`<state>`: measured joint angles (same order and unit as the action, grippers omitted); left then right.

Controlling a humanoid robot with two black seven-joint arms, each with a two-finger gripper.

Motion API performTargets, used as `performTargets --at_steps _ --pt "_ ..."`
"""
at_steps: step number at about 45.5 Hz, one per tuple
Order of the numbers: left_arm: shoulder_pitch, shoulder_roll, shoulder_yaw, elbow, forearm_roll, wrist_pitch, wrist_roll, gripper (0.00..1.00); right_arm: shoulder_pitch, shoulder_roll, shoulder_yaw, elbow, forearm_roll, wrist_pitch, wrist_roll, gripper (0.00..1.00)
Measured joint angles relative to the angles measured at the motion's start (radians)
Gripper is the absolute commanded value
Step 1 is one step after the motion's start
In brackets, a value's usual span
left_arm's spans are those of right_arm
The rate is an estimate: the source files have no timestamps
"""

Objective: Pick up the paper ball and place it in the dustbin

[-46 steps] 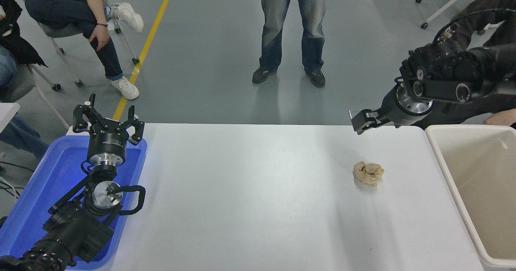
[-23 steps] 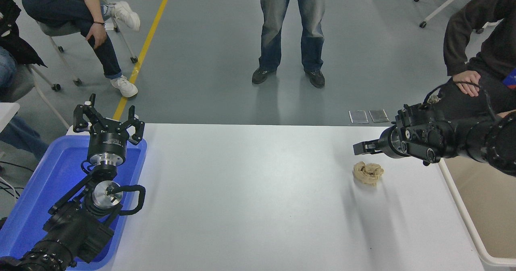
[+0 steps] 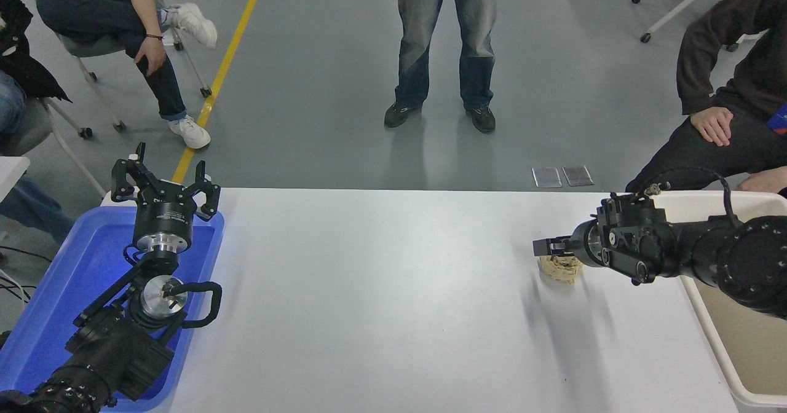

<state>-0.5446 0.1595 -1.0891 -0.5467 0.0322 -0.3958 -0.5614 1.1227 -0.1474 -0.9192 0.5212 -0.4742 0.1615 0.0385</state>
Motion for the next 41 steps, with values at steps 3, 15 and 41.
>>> performTargets --at_steps 3,15,41 --pt "0.000 0.000 0.000 0.000 0.000 0.000 0.000 0.99 -0.017 0.004 0.011 -0.009 -0.006 -0.006 0.000 0.98" --pt "0.000 0.000 0.000 0.000 0.000 0.000 0.000 0.99 -0.068 0.014 0.053 -0.043 -0.028 -0.023 -0.001 0.56" --pt "0.000 0.000 0.000 0.000 0.000 0.000 0.000 0.99 -0.069 0.012 0.075 -0.047 -0.086 -0.004 0.005 0.00"
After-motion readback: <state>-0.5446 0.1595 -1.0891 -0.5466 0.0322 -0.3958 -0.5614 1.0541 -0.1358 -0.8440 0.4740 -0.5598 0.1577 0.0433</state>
